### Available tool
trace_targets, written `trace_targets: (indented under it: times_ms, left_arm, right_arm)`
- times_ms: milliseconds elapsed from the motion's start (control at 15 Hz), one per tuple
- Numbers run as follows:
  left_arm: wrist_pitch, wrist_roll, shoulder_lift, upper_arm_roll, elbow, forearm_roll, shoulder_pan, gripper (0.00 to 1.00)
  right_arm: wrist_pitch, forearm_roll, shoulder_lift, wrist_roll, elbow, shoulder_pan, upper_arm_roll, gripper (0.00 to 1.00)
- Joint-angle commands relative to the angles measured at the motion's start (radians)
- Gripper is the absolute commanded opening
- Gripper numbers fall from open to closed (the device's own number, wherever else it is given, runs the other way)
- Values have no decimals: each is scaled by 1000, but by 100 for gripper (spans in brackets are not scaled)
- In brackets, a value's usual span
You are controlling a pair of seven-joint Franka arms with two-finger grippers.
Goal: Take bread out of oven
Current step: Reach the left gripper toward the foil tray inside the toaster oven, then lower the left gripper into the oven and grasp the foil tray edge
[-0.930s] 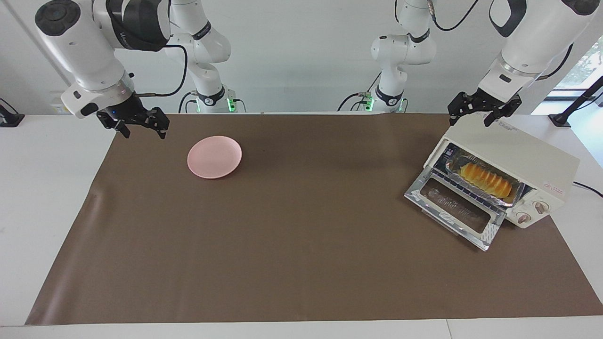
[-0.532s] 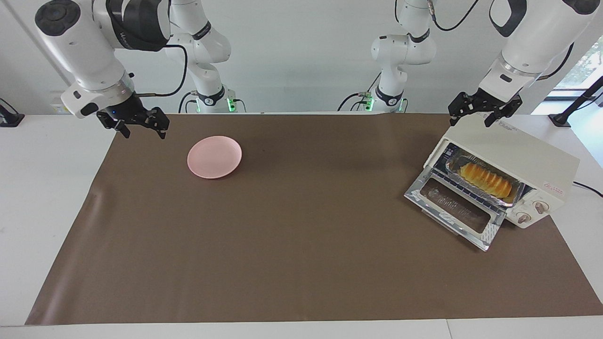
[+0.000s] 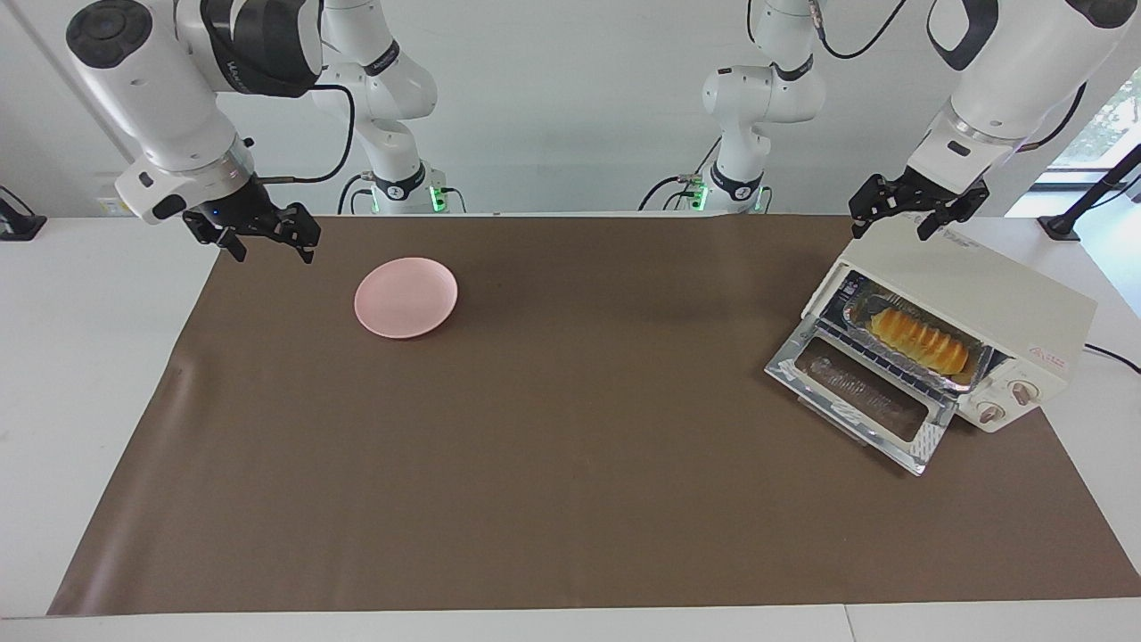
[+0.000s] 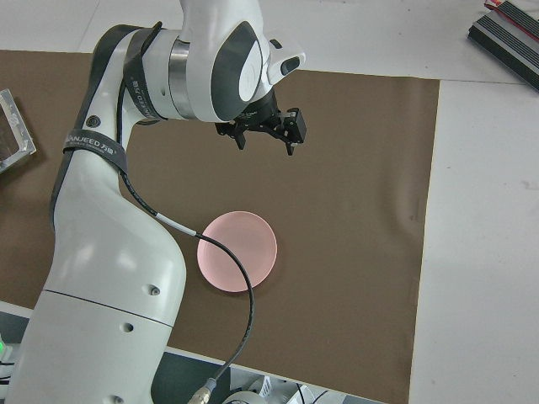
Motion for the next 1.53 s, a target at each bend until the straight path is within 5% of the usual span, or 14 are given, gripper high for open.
trace_targets:
  times_ms: [0,199,665,930,1462]
  left_arm:
    - [8,-16,-9,2,-11,31,7,100]
    - [-26,-165,84,-12,34,37,-5,100]
    - [-91,-634,489,-11,447,63,-13,100]
    - [-11,-858,566,12,450,133,-13,100]
    - [49,-1089,576,17,340,204,-13,100]
  right_arm:
    - [-4,-15,-21,-14,-21,-7,6,100]
    - [-4,-15,-21,-14,-21,-7,6,100]
    - [-4,-15,-21,-14,-21,-7,6,100]
    - [-4,-15,-21,-14,-21,-7,6,100]
    - [-4,-15,-21,-14,-21,-7,6,100]
